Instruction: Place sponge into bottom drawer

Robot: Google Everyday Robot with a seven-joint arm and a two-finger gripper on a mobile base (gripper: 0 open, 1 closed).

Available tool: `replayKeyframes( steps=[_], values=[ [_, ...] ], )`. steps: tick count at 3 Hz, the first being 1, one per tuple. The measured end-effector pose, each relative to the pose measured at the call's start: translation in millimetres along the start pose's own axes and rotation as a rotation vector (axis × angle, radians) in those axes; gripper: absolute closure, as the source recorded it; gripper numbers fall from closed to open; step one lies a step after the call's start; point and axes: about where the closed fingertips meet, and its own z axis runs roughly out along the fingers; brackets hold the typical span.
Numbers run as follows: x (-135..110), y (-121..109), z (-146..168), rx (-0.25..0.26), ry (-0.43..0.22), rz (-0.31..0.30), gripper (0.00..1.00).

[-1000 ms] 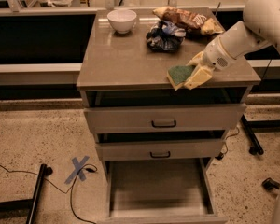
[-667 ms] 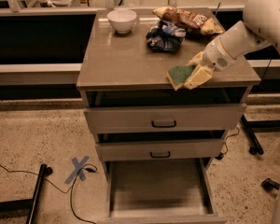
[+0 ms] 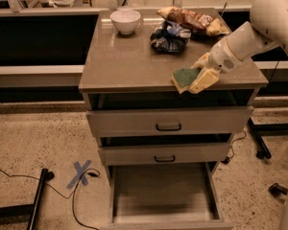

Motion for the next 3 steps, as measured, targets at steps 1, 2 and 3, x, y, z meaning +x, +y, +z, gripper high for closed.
replayKeyframes(
  steps=[1,2,3],
  values=[
    [-5,17,-12,0.033,0.038,-0.01,0.0],
    [-15,57,-40,0.106,0.119,-0.029,0.19],
    [-25,105,-81,0.204,0.212,-0.041,0.42]
  ],
)
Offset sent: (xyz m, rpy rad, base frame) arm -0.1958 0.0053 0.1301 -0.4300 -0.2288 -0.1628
